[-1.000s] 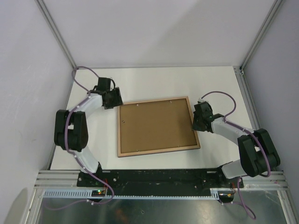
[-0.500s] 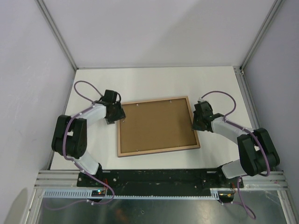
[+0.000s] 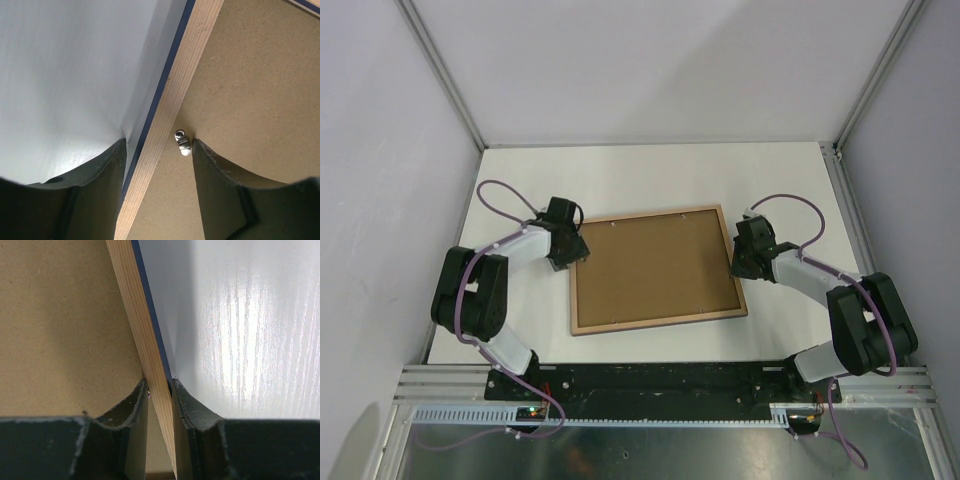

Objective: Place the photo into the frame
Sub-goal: Press the fastener onto the backboard.

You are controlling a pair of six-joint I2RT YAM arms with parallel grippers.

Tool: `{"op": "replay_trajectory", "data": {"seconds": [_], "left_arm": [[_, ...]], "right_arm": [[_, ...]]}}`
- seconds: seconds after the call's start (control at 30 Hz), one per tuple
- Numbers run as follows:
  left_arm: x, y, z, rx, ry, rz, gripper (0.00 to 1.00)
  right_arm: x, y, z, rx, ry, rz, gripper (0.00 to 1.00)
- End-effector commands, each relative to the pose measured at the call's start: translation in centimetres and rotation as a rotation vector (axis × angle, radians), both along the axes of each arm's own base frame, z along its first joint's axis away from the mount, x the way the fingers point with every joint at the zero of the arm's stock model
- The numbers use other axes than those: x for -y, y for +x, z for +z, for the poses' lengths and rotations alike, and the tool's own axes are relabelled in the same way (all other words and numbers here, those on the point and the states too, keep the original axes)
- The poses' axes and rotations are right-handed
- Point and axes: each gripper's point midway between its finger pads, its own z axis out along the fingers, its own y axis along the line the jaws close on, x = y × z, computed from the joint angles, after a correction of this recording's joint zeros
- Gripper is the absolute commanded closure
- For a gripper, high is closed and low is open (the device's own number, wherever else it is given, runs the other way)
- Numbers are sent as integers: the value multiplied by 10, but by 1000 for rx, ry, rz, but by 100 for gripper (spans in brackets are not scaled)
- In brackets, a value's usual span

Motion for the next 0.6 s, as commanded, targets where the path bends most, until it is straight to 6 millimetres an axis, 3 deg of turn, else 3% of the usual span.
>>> {"op": "replay_trajectory", "data": {"seconds": [0.0,0.1,0.3,0.4,0.57], "left_arm": [[-4,2,2,30,28,44,45],[-6,1,1,28,37,41,57],[-10,2,-1,21,73,3,93],[-10,4,-2,19,84,-15,99],[-9,6,-4,13,86,-34,100]], "right_arm": [[3,-1,-8,-28,-12,-12,100],[3,-1,-8,-28,-11,-14,100],[3,0,-8,-29,-7,-16,100],[4,0,-7,-26,-4,-20,100],[6,1,-7,-26,-5,-23,100]]}}
